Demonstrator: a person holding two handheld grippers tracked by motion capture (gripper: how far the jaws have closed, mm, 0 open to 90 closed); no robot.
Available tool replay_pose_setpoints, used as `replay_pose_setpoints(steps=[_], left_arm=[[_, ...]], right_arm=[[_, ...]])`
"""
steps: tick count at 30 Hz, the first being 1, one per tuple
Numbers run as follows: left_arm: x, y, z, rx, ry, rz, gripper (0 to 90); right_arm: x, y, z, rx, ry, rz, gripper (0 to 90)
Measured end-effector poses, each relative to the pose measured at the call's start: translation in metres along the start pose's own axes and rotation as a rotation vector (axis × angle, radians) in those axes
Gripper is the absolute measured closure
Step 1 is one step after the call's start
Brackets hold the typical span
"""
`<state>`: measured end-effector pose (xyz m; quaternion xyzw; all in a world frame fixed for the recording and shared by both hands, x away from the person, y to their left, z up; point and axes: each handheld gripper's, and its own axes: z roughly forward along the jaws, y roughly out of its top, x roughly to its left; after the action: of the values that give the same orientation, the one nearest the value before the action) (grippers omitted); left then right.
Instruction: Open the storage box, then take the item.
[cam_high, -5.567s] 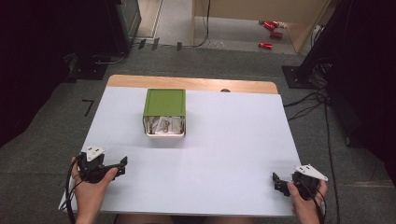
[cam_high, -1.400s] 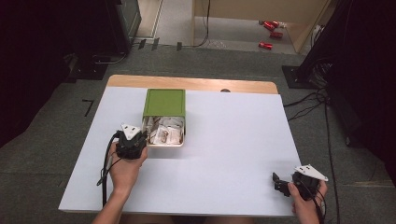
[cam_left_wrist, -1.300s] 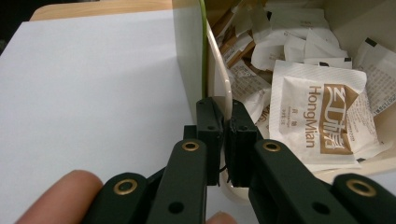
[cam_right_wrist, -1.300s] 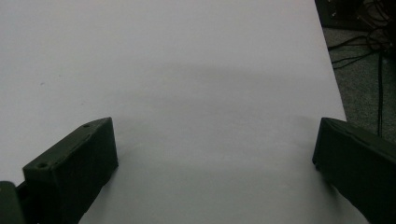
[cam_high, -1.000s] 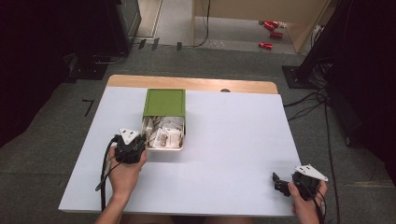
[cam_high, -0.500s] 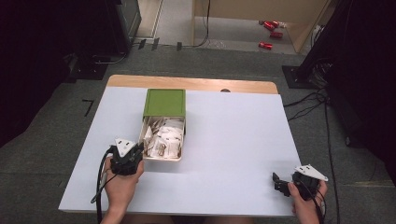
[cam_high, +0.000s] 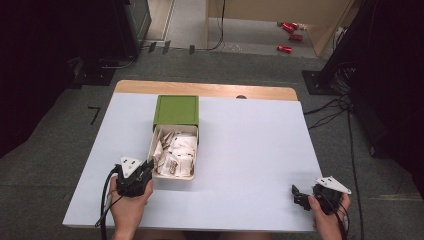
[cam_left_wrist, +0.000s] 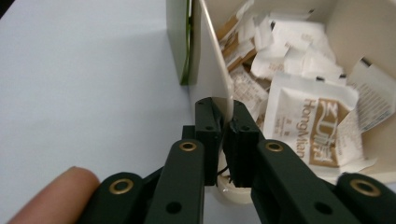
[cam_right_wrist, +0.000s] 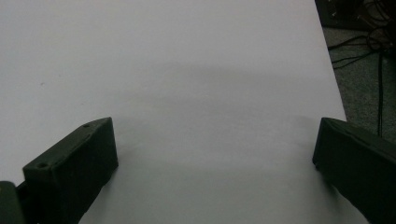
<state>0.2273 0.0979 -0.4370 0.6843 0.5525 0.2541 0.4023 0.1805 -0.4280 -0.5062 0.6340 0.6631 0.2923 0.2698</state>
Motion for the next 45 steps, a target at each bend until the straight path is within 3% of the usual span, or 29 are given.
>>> replay_pose_setpoints(steps=[1,4,11,15,17,26,33,45], left_arm=[[0.0,0.002,-0.002,-0.007,-0.007,-0.004,80.9],[-0.004,0.006,-0.005,-0.012,-0.025,0.007,66.5],[-0.012,0.012,-0.014,-0.033,-0.031,0.0,48.2],[-0.014,0.017,-0.02,-0.047,-0.045,0.007,44.5],[-0.019,0.022,-0.025,-0.056,-0.07,0.008,40.3],[-0.034,0.022,-0.027,-0.056,-0.115,0.058,39.2],[-0.044,0.009,-0.006,0.002,-0.14,0.095,38.8],[-0.042,-0.009,0.022,0.063,-0.125,0.153,42.2]], right_arm=[[0.0,0.0,0.0,0.0,0.0,0.0,0.0],[0.0,0.0,0.0,0.0,0.0,0.0,0.0],[0.0,0.0,0.0,0.001,0.001,0.001,0.0],[0.0,0.0,0.0,0.001,0.001,0.0,0.0],[0.0,0.0,0.0,0.001,0.001,0.002,0.0],[0.0,0.0,0.0,0.003,0.001,0.002,0.0],[0.0,0.0,0.0,0.001,0.0,0.001,0.0],[0.0,0.0,0.0,0.001,0.0,0.001,0.0]])
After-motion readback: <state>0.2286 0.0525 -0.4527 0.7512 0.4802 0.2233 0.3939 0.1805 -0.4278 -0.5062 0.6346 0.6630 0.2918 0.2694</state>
